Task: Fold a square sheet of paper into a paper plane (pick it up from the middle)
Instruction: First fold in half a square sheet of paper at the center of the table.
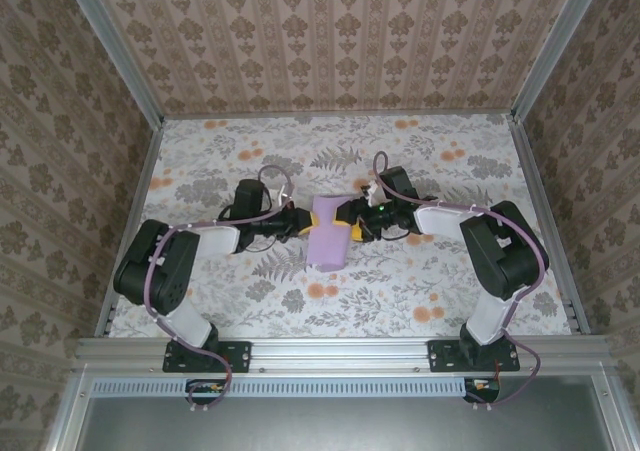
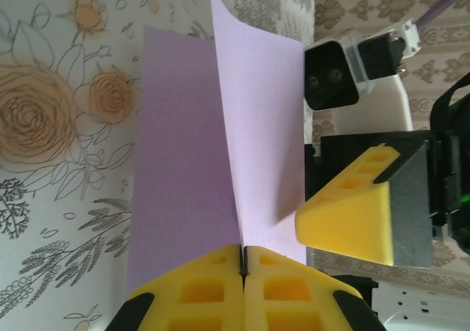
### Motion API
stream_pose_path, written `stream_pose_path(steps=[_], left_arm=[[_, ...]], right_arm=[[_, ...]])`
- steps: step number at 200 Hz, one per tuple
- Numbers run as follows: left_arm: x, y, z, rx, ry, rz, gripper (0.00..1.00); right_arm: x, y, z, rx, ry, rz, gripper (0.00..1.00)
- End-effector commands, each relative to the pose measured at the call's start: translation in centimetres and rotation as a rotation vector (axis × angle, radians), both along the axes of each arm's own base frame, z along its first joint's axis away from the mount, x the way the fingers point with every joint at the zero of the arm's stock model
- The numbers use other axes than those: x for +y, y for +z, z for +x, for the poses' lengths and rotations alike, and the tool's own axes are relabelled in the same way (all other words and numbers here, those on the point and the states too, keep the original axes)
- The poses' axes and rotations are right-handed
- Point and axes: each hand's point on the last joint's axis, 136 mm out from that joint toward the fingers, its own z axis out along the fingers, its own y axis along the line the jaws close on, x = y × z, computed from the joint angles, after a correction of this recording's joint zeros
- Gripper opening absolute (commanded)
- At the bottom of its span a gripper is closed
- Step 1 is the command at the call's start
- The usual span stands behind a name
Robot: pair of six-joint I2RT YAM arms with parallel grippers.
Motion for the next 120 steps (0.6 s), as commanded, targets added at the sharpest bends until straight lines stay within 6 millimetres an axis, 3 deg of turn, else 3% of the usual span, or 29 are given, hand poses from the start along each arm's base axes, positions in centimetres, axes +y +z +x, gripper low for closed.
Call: stream_pose_path(steps=[1,64,103,120], left_arm=[[-0.7,-0.1,0.4,-0.043,-0.025,0.036,0.0],[-3.6,0.0,-0.2,-0.055,-0.066,0.045,0.0],[-5.8,-0.5,-0.5,-0.048,-0.083,0.054,0.0],[-5.7,-1.7,-0.2,-0.031,-0.061,0.101,0.0]], right_arm=[[-1.3,-1.1,-0.6,0.004,-0.004,-0.111,0.64],[-6.0,-1.1,-1.4,-0.051,-0.041,-0.406,0.83],[-6.9,-0.8,-1.8,-0.075,-0.067,-0.412,0.83],[-6.7,-1.3,-2.0,-0.068,-0.063,-0.397,0.82]])
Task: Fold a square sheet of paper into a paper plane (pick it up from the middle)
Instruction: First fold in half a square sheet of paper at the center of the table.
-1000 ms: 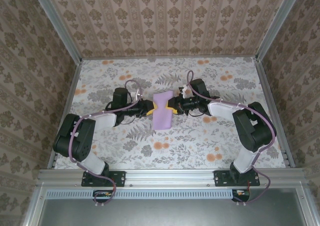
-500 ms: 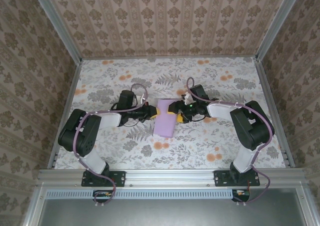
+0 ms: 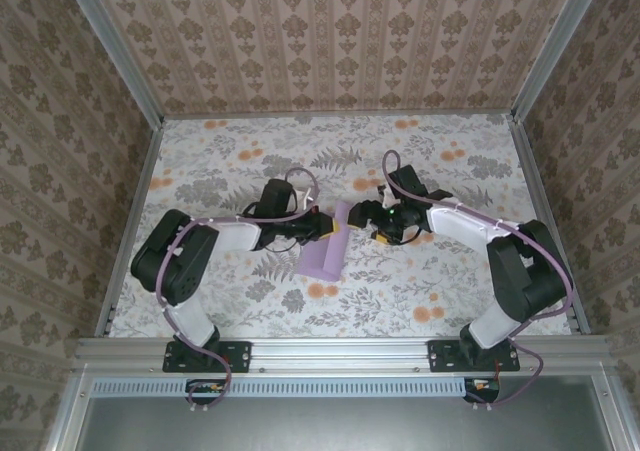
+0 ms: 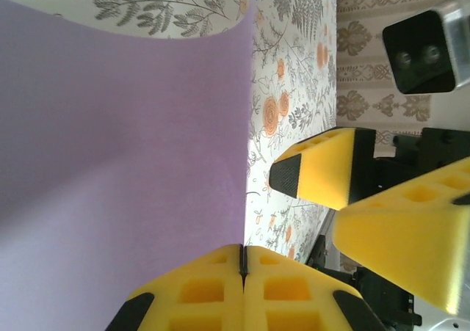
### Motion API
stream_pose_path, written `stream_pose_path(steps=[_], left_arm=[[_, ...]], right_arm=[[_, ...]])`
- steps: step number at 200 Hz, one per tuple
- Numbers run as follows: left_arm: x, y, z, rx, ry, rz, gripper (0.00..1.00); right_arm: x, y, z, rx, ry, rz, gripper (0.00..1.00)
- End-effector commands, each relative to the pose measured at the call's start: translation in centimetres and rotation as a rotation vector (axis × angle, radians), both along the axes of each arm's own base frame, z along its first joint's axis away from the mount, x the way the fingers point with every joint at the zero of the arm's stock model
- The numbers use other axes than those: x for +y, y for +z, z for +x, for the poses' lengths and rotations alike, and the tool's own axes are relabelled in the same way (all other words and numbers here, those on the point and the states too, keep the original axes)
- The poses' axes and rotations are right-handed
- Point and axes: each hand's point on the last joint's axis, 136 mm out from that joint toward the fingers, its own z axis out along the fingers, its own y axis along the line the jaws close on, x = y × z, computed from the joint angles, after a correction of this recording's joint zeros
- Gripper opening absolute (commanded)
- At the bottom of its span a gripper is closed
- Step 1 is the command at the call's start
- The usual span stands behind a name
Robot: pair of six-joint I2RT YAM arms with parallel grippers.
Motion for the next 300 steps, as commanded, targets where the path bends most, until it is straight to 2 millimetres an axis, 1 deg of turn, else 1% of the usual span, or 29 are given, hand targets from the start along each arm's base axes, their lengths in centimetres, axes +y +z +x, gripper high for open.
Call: stream_pose_path(steps=[1,16,30,47,83,97,119,137,140,146,181,234,273,300], left_arm=[[-0.4,-0.6,1.0,-0.003,0.037,0.04,0.0],[0.4,-1.8,1.4,0.007,0.073,0.085,0.0],[1.1,-2.3,1.7,0.017,0.104,0.101,0.0],[1.8,-2.0,2.1,0.019,0.134,0.087,0.0],[3.2,-0.8,2.5,0.014,0.159,0.073,0.0],[3.9,-0.8,2.5,0.021,0.161,0.074,0.0],[5.1,-1.5,2.5,0.042,0.169,0.095,0.0],[5.6,-2.3,1.9,0.061,0.156,0.119,0.0],[6.5,-2.4,2.6,0.064,0.182,0.125,0.0],[6.9,-2.8,2.5,0.07,0.186,0.138,0.0],[8.2,-3.5,2.3,0.075,0.2,0.183,0.0],[8.5,-4.2,2.3,0.08,0.198,0.206,0.0],[8.6,-4.4,2.3,0.087,0.205,0.21,0.0],[8.7,-4.3,2.5,0.084,0.211,0.215,0.01]], right_arm=[[-1.1,-1.4,-1.0,0.028,-0.008,-0.042,0.82],[-0.6,-1.7,-1.1,0.035,0.004,-0.018,0.8],[0.0,-1.7,-1.2,0.036,0.025,0.009,0.79],[0.5,-1.8,-1.3,0.04,0.044,0.02,0.78],[1.3,-2.1,-1.0,0.05,0.061,0.026,0.76],[1.6,-2.3,-0.9,0.055,0.066,0.027,0.76],[2.2,-2.5,-0.8,0.058,0.08,0.025,0.75],[2.8,-2.3,-0.7,0.055,0.095,0.029,0.74],[2.9,-2.3,-0.6,0.055,0.096,0.028,0.74],[3.2,-2.3,-0.6,0.055,0.103,0.026,0.74],[5.0,-2.3,-0.5,0.042,0.163,0.005,0.7],[7.0,-3.3,0.2,0.064,0.21,-0.026,0.66],[7.6,-4.3,0.4,0.095,0.225,-0.049,0.64],[8.0,-5.1,0.4,0.115,0.232,-0.06,0.59]])
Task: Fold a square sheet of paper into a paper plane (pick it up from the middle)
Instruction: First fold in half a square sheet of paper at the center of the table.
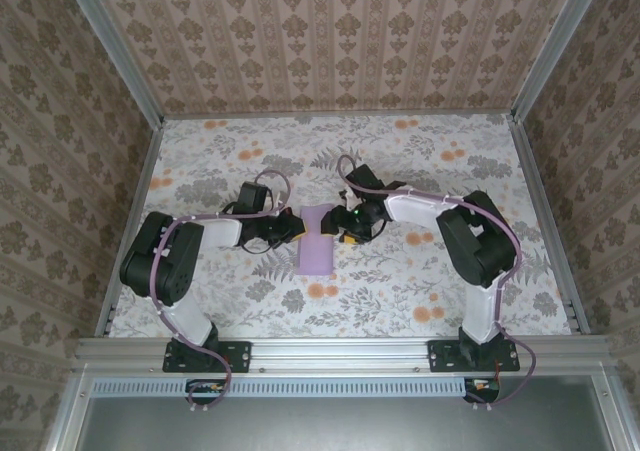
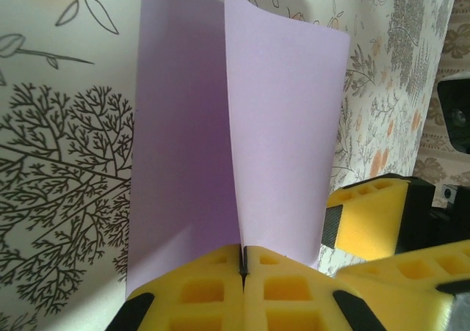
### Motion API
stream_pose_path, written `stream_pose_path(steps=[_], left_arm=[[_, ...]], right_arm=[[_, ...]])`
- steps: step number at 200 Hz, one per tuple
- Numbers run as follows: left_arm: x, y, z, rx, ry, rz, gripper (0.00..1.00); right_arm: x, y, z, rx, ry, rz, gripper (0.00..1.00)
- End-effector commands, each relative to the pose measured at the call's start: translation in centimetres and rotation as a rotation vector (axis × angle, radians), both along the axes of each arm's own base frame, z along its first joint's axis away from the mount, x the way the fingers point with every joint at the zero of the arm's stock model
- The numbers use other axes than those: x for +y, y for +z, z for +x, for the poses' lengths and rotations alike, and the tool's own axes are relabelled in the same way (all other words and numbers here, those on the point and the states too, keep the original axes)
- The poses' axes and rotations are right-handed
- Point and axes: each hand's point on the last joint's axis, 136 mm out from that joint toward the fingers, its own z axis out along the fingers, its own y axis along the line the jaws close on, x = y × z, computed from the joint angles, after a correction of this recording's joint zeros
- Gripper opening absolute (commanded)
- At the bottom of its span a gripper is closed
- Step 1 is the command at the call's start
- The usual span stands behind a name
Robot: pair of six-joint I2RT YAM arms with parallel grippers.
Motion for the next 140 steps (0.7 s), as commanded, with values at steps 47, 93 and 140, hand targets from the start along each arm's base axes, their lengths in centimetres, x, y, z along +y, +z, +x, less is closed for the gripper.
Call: stream_pose_path(steps=[47,93,140], left_arm=[[0.9,0.8,0.1,0.003,0.009,0.039,0.19],[3.2,2.5,0.8,-0.03,0.064,0.096,0.38],[6.4,3.4,1.3,-0.064,0.136,0.16,0.52]], right_arm=[[-1.5,-3.2,-0.7,0.058,-0.013,-0.171,0.49],[-2.7,-5.6,-1.3,0.09,-0.052,-0.255,0.46],[-3.1,-7.2,-1.9,0.139,-0.085,-0.304,0.48]])
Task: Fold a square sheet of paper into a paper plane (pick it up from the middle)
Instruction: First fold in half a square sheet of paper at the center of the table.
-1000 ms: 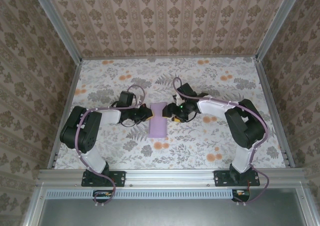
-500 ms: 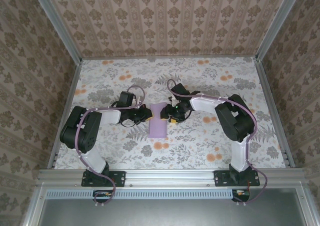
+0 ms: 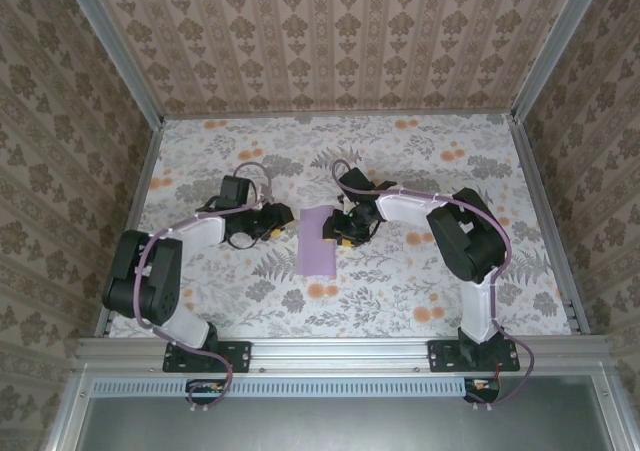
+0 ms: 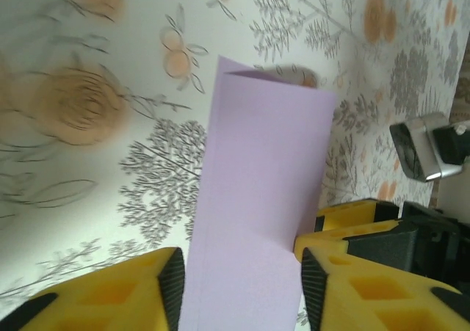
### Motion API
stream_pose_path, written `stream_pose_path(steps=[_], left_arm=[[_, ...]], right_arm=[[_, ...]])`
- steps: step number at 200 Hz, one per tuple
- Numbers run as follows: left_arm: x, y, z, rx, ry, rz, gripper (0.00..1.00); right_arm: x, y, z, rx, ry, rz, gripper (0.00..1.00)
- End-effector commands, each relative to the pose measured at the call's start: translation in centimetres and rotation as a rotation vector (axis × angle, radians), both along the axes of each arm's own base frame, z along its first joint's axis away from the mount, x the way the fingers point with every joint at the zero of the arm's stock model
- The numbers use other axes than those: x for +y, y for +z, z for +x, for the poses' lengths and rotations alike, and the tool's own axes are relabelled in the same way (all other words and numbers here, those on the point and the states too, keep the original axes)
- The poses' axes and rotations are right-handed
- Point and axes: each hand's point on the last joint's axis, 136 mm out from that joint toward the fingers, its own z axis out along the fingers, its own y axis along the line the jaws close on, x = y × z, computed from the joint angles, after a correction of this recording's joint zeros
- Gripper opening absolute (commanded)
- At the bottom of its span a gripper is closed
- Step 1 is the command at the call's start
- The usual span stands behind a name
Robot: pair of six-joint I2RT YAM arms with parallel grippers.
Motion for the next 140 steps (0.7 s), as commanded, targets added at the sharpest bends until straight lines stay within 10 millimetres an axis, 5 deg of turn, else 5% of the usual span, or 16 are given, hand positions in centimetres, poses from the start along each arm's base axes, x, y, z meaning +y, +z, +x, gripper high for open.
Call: stream_pose_path(steps=[1,47,140], left_arm=[[1.5,0.5,0.0,-0.021,0.02,0.064,0.53],[2.0,0.6,0.4,-0.071,0.023,0.089,0.59],[-0.3,-0.8,0.6,-0.088,-0.096,0.074,0.65]], right_arm=[[-2.8,-5.1,-1.7,0.1,-0.051,-0.192,0.48],[-4.1,-7.1,-2.7,0.165,-0.064,-0.337,0.5],[-4.8,-9.8,-3.5,0.218,-0.052,-0.438,0.53]])
